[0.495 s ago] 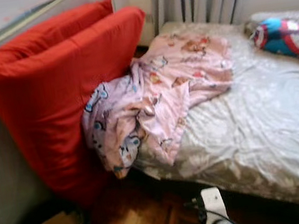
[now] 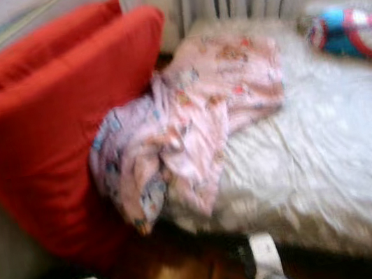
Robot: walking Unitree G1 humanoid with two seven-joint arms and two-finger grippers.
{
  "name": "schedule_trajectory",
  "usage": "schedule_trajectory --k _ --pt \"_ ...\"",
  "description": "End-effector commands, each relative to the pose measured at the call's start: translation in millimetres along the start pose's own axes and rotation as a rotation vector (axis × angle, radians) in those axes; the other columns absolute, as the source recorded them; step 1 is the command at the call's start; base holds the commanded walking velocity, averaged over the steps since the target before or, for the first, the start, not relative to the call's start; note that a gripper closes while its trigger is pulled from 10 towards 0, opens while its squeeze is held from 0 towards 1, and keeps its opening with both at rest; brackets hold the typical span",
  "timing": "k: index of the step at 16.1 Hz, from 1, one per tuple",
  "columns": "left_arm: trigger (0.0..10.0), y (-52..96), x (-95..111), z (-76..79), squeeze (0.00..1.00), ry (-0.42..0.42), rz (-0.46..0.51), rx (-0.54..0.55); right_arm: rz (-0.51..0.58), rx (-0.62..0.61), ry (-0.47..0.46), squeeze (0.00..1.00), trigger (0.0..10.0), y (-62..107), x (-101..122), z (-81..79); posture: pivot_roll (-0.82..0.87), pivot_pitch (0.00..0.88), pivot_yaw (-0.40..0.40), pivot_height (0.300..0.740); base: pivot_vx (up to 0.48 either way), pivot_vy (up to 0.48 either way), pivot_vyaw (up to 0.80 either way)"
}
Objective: Clean up the room
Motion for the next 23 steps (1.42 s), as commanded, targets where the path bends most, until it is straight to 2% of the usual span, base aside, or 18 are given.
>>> schedule_trajectory --k 1,5,10,12,15,20,23 --pt "10.0 2.0 -9.0 -7.2 0.00 -0.006 -0.033 0.012 0.009 0.013 0.022 0.00 10.0 -0.7 1.9 -6.4 0.06 0.059 0.012 0.740 0.251 0.000 0.80" --pt "10.0 1.7 -8.7 -4.0 0.00 -0.011 -0.033 0.001 -0.003 0.013 0.019 0.00 10.0 0.0 -1.9 -5.4 0.06 0.045 0.006 0.740 0.251 0.000 0.80" --pt "10.0 1.7 -9.6 -1.7 0.00 0.002 -0.034 0.004 0.016 -0.035 -0.019 0.00 10.0 -0.2 2.4 1.5 0.06 0.031 -0.008 0.740 0.253 0.000 0.00" --pt "10.0 1.8 -9.8 -1.7 0.00 0.006 -0.033 0.003 0.012 -0.034 0.000 0.00 10.0 -0.6 3.6 1.8 0.06 0.030 -0.008 0.740 0.253 0.000 0.00" --pt "10.0 1.9 -9.5 -2.8 0.00 0.008 -0.030 0.004 0.005 -0.026 -0.004 0.00 10.0 -0.6 2.1 0.7 0.07 0.034 -0.007 0.740 0.254 0.000 -0.68" --pt "10.0 2.0 -8.7 -4.2 0.00 0.006 -0.025 0.006 0.016 -0.030 -0.006 0.00 10.0 -0.2 2.5 1.5 0.06 0.045 -0.003 0.740 0.253 0.000 0.00" --pt "10.0 2.0 -6.3 -3.1 0.00 0.021 -0.006 0.004 0.033 -0.021 0.032 0.00 10.0 -0.7 7.5 0.4 0.05 0.048 -0.004 0.740 0.166 0.000 0.00"
Point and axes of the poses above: a point about 5 cm out from each wrist's last joint towards the gripper, its own y axis pointing back from the gripper into the wrist, its own x axis along the axis of the wrist's last joint, z = x × y, the point moved 5 cm from there along -y, pointing out of the wrist towards the gripper, and after that the axes turned 4 degrees about -y, right-handed, at the moved point
